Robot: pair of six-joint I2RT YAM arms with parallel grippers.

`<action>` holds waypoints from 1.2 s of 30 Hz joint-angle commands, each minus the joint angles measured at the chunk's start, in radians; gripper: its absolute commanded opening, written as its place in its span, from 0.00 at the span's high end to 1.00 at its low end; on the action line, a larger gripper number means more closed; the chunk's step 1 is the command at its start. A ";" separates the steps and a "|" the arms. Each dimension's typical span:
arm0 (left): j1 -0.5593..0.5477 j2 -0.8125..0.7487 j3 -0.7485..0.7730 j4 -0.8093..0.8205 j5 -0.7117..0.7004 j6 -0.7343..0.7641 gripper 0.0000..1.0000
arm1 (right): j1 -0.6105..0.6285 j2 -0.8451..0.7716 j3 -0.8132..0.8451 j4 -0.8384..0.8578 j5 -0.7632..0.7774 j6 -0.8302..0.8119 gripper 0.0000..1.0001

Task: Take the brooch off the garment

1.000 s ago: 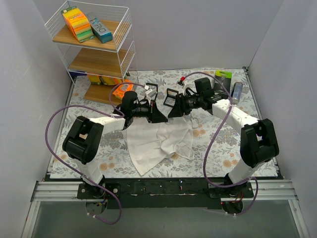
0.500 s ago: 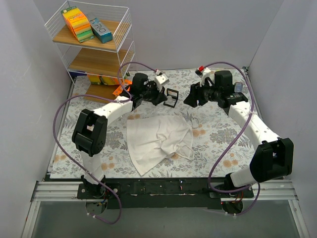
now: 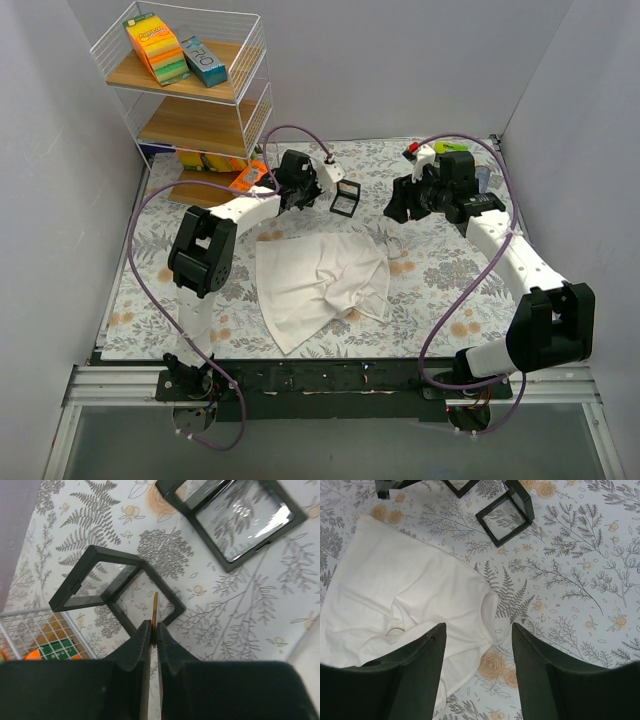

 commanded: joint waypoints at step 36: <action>0.004 0.190 0.215 0.061 -0.232 0.207 1.00 | -0.031 -0.051 -0.084 0.042 -0.045 0.004 0.38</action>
